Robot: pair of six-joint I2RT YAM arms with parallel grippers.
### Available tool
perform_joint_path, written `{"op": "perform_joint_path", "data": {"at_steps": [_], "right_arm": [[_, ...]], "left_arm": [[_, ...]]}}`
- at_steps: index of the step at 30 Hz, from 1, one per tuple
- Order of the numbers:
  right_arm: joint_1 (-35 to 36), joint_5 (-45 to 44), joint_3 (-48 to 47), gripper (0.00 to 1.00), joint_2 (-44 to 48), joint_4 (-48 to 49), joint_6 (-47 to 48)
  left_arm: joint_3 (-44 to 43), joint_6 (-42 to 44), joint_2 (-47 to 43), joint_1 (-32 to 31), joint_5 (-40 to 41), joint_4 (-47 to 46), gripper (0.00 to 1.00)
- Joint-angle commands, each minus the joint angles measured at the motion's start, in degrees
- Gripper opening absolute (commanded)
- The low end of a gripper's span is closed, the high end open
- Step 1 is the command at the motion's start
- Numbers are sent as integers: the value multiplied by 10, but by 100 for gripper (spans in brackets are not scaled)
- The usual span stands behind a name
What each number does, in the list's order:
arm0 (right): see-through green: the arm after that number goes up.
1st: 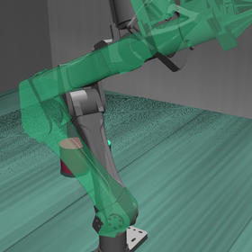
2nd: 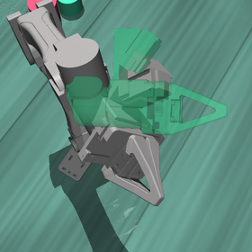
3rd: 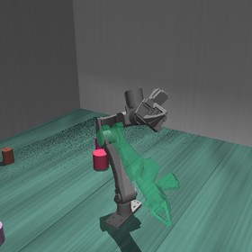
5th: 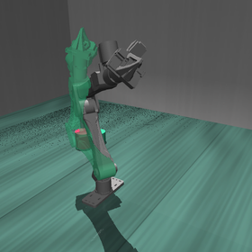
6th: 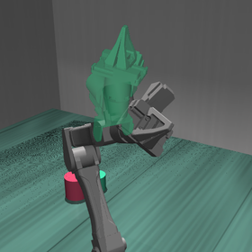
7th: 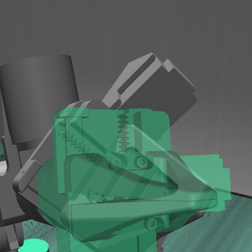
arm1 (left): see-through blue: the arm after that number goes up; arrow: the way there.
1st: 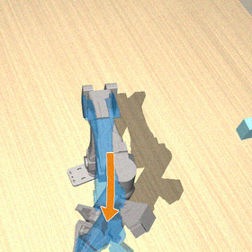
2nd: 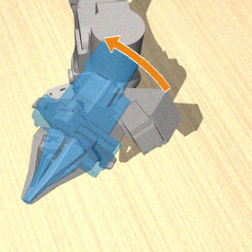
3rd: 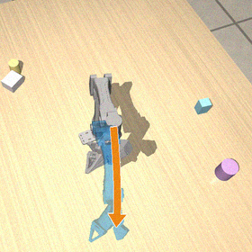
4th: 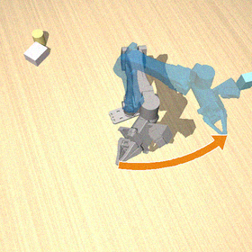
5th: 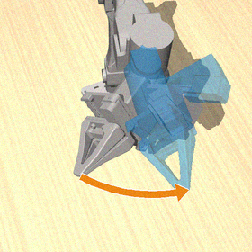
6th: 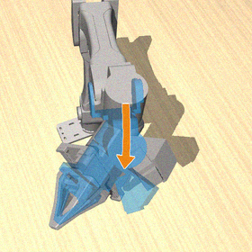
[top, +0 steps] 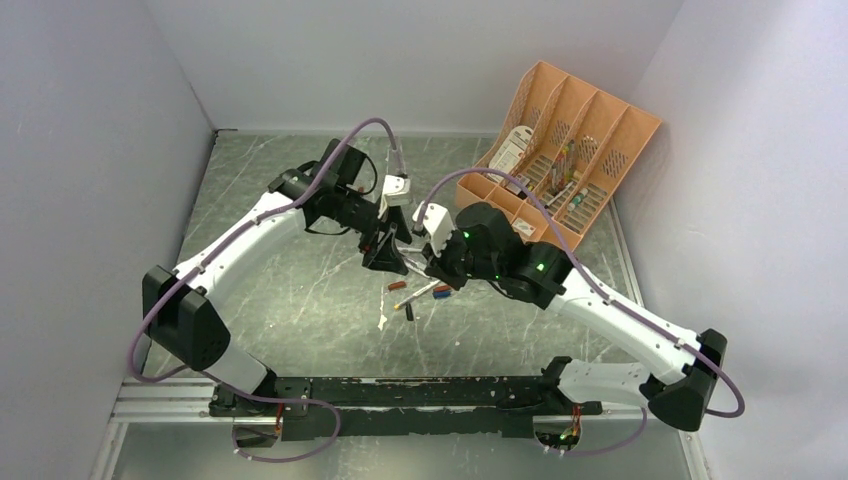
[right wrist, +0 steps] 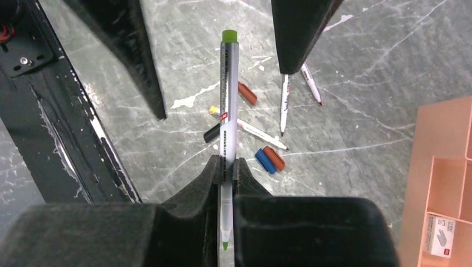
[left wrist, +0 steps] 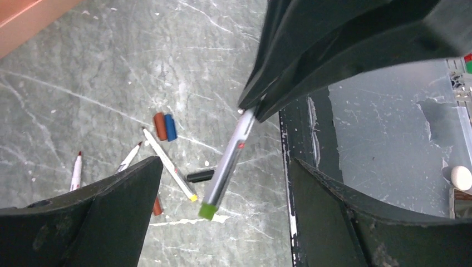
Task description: Insert the pens into the pen caps
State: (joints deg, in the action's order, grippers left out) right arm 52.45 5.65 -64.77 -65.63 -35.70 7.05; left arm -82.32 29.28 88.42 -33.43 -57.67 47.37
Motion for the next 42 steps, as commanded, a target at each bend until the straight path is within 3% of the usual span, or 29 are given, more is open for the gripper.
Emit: {"op": "perform_joint_path", "data": {"at_steps": [1,6,10,13,18,25,26,29,31,34,36,40,42], "right_arm": [[-3,-6,12,0,31,31,-14],[-3,-4,8,0,38,31,-13],[-3,-4,1,0,25,30,-8],[-2,-7,-3,0,17,33,-5],[-3,-3,-8,0,14,35,-5],[-3,-46,4,0,33,66,-22],[-3,-75,15,7,46,88,-31],[-3,-177,57,50,102,169,-64],[-3,-263,98,68,155,239,-98],[-4,-426,191,69,254,357,-223],[-5,-467,259,67,313,422,-315],[-5,-449,379,66,376,555,-456],[-6,-425,398,66,361,608,-492]], "left_arm": [[-23,9,3,15,-3,18,95],[-27,39,21,9,-14,50,92],[-19,36,18,-2,-15,44,81],[-18,32,14,-3,-15,39,63],[-16,31,16,-3,-16,38,8],[-17,37,21,-3,-23,34,7],[-12,26,18,-3,-17,19,7],[14,-34,-2,9,6,-77,7],[48,-117,-22,22,31,-179,7],[123,-229,-61,24,89,-379,7],[182,-290,-93,19,135,-518,7],[341,-338,-172,-33,302,-836,7],[386,-348,-184,-50,356,-938,7]]}}
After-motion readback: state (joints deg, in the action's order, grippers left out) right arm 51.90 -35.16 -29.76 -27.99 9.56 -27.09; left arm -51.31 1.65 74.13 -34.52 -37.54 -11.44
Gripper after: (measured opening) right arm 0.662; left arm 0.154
